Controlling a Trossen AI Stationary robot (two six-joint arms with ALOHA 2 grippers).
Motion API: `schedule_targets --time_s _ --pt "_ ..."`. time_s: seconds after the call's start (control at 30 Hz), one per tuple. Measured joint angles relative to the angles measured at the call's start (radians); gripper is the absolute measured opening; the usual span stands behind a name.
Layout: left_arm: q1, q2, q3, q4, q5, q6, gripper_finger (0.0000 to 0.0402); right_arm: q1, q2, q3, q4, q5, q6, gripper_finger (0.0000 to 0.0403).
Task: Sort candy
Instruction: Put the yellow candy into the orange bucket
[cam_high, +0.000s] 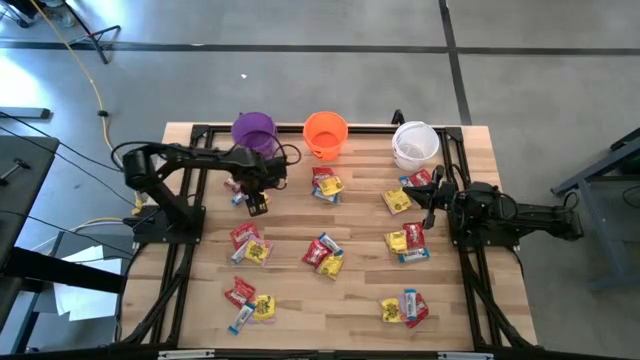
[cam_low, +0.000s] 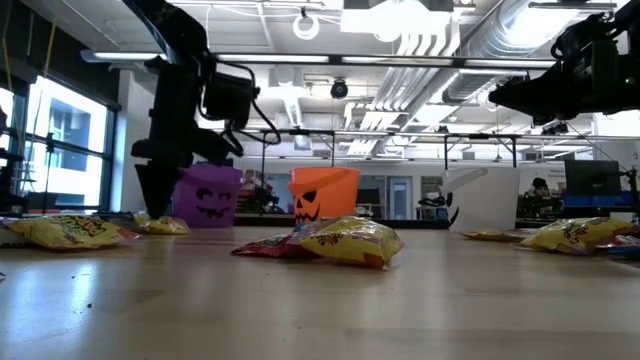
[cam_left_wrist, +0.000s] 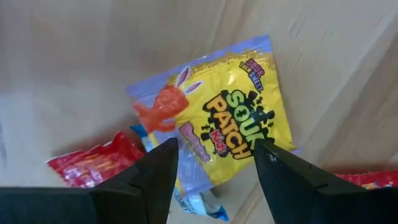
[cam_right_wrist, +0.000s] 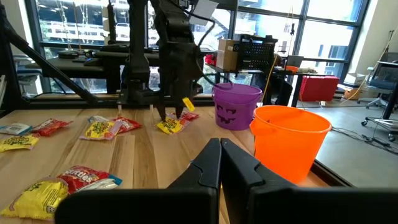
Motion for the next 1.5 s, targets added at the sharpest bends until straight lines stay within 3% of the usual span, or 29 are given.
schedule_targets --time_s 0.2,0.4,0.63,0.87,1.03,1.3,1.5 --pt "0.002 0.087 0.03 -0.052 0.013 0.018 0.02 0.0 0.0 0.0 0.0 0.0 0.0 0.0" --pt "0.017 0.125 0.03 -0.143 0.146 0.036 0.0184 0.0 0.0 0.0 0.0 0.0 0.0 0.0" --pt "0.01 0.067 0.054 -0.245 0.128 0.013 0.0122 0.0 0.0 0.0 0.0 0.0 0.0 0.0" --pt "-0.005 0.011 0.064 -0.039 0.063 -0.031 0.005 0.0 0.0 0.0 0.0 0.0 0.0 0.0" --pt "-0.049 -0.03 0.064 -0.055 0.063 0.037 0.0004 0.0 0.0 0.0 0.0 0.0 0.0 0.0" --pt "-0.056 -0.093 0.064 -0.086 0.067 0.084 0.0008 0.0 0.0 0.0 0.0 0.0 0.0 0.0" --pt "-0.07 -0.057 0.064 -0.082 0.068 0.186 0.0082 0.0 0.0 0.0 0.0 0.0 0.0 0.0"
